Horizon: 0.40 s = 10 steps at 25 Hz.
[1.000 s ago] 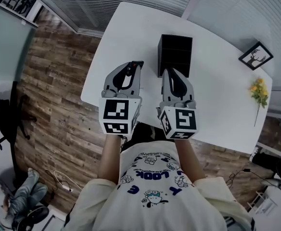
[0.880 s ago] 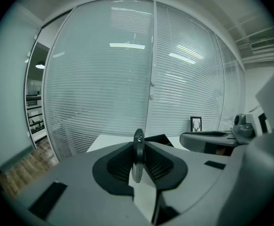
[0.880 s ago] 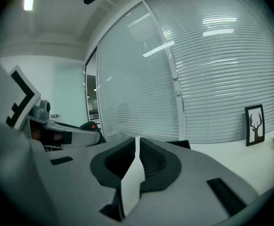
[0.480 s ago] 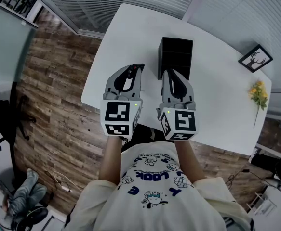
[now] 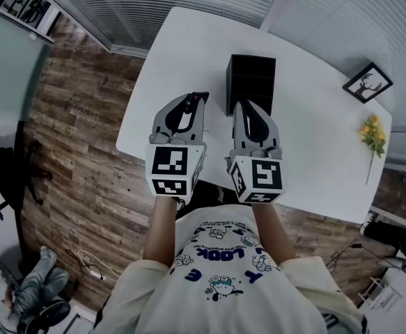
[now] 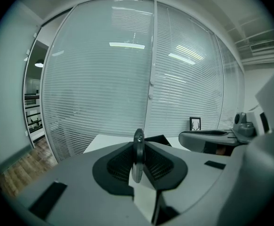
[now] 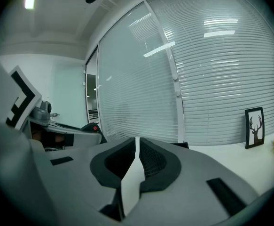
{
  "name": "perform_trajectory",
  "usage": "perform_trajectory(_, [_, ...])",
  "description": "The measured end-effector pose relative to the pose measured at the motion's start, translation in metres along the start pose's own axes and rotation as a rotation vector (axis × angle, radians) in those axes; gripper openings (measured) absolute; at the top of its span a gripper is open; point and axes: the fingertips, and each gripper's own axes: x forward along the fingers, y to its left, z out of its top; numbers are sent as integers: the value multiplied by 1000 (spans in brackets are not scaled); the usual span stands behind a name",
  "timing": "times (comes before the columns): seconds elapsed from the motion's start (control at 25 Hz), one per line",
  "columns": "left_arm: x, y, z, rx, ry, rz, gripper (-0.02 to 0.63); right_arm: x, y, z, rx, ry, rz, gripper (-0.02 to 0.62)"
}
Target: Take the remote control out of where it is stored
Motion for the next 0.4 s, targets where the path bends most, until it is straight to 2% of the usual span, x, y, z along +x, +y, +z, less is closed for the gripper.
perform_trajectory(0.4, [5,-13,3,4,-1,-6,71,-4,-14,2,7,-5,-8,48])
